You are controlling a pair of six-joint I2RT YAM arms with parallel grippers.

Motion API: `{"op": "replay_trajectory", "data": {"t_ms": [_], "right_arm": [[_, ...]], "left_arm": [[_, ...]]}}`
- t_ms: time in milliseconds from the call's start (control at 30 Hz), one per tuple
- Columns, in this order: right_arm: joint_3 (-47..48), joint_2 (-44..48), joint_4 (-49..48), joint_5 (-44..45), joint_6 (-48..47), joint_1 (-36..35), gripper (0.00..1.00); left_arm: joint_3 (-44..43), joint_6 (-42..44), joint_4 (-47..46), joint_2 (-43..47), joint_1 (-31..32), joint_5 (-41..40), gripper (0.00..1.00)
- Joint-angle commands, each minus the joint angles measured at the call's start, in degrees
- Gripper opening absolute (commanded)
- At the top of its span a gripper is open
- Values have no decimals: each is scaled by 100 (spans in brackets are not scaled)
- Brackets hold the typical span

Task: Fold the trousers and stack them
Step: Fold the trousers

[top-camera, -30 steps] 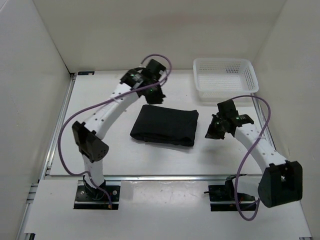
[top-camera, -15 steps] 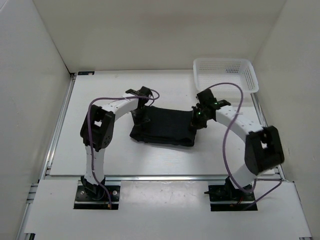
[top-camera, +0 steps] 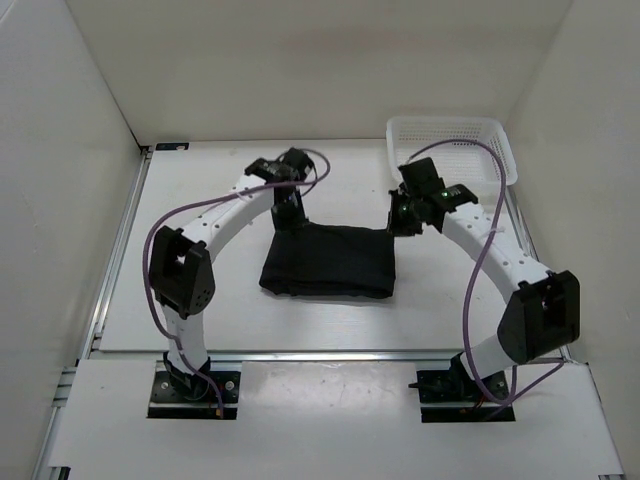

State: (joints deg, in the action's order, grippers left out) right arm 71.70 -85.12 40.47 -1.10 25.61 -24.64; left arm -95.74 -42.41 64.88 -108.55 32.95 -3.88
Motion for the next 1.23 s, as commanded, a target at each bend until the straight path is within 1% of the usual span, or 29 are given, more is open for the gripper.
{"op": "replay_trajectory", "data": {"t_ms": [0,33,67,100,167,200,267,333,367,400,433,467,500,533,567,600,633,667,700,733,767,800,833,933,1000,1067,1100,1133,1200], "right_arm": [[379,-671,155,198,-451,109,0],[458,-820,33,198,-451,170,0],[459,-1161,-186,198,-451,170,0],[650,-1365,-267,120,-399,249,0],[766,-1943,-399,58,-398,250,0],[766,-2121,-460,58,-338,250,0],[828,-2498,-461,146,-206,250,0],[828,-2413,-461,146,-127,302,0],[828,-2291,-461,146,-48,302,0],[828,-2142,-296,206,-47,302,4],[915,-1749,-189,277,40,302,9],[916,-1510,-110,277,41,302,17],[1038,-1264,91,486,41,302,35],[1039,-783,180,593,41,302,47],[1117,-560,259,672,41,302,55],[1309,-210,538,786,41,302,67],[1433,-67,698,787,-20,302,69],[1565,65,865,874,-90,302,76],[1653,327,1023,953,-91,302,81],[1654,477,1190,1041,-91,302,91],[1654,627,1252,1155,-91,302,93],[1584,924,1323,1426,-91,302,98],[1497,1075,1323,1551,-143,302,100],[1075,1620,1323,1859,-144,364,100],[838,1927,1323,1991,-83,417,100],[732,2087,1376,2088,-21,417,100],[731,2227,1376,2166,-21,417,100],[540,2315,1376,2271,32,417,100],[477,2430,1376,2272,32,417,100]], "left_arm": [[-1049,215,252,-428,-184,-245,10],[-1495,216,253,-630,-253,-541,10],[-1656,216,253,-1015,-254,-648,10],[-1780,216,305,-1201,-315,-710,10],[-2061,593,235,-1562,-368,-475,10],[-2062,698,235,-1842,-429,-360,10],[-2062,770,61,-2029,-482,-228,10],[-2062,936,60,-2179,-482,0,10],[-2062,937,208,-2240,-535,53,10],[-2132,1006,340,-2153,-535,54,10],[-2133,1007,428,-2005,-535,-77,10],[-2133,1077,490,-1803,-535,-156,11],[-2133,1077,577,-1322,-535,-227,14],[-2133,1147,639,-1074,-535,-279,17],[-2298,1243,640,-819,-587,-332,29],[-2369,1305,718,-338,-588,-333,39],[-2422,1358,806,-107,-588,-333,52],[-2475,1419,807,121,-658,-385,63],[-2475,1420,859,359,-728,-385,81],[-2371,1420,859,831,-729,-385,87],[-2274,1472,859,1062,-807,-438,95],[-2003,1542,807,1273,-808,-490,100],[-1862,1621,807,1623,-860,-491,100],[-1396,1631,912,2143,-860,-824,100],[-1071,1579,982,2390,-860,-877,100],[-920,1499,982,2749,-913,-957,100],[-859,1447,930,2847,-913,-1018,100],[-806,1394,930,2935,-983,-1070,100],[-744,1394,868,3068,-1036,-1071,100]]}}
